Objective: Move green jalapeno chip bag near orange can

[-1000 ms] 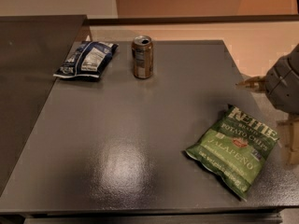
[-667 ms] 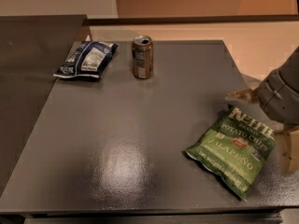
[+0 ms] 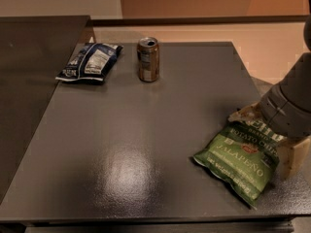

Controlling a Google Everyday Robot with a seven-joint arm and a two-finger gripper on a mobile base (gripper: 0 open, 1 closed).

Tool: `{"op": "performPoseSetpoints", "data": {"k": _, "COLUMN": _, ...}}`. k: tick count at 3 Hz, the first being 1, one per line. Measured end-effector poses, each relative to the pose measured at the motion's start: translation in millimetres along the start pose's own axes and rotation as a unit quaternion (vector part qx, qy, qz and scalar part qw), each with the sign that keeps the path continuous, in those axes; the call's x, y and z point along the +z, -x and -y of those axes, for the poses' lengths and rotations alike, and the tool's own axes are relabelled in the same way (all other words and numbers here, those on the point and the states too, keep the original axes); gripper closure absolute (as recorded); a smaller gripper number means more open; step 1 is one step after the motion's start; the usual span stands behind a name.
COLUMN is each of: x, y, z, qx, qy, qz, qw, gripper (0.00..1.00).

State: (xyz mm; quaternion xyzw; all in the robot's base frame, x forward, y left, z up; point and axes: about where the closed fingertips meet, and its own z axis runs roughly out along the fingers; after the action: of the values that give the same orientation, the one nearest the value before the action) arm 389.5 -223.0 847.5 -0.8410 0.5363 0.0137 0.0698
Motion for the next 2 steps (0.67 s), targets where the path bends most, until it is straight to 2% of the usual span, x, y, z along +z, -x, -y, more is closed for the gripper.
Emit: {"op": "performPoseSetpoints", "data": {"k": 2, "x": -5.5, "y": -1.8, "z": 3.4, "qx": -0.024, "qy": -0.001, "qz": -0.015, "qw": 0.9996, "gripper": 0.65}}
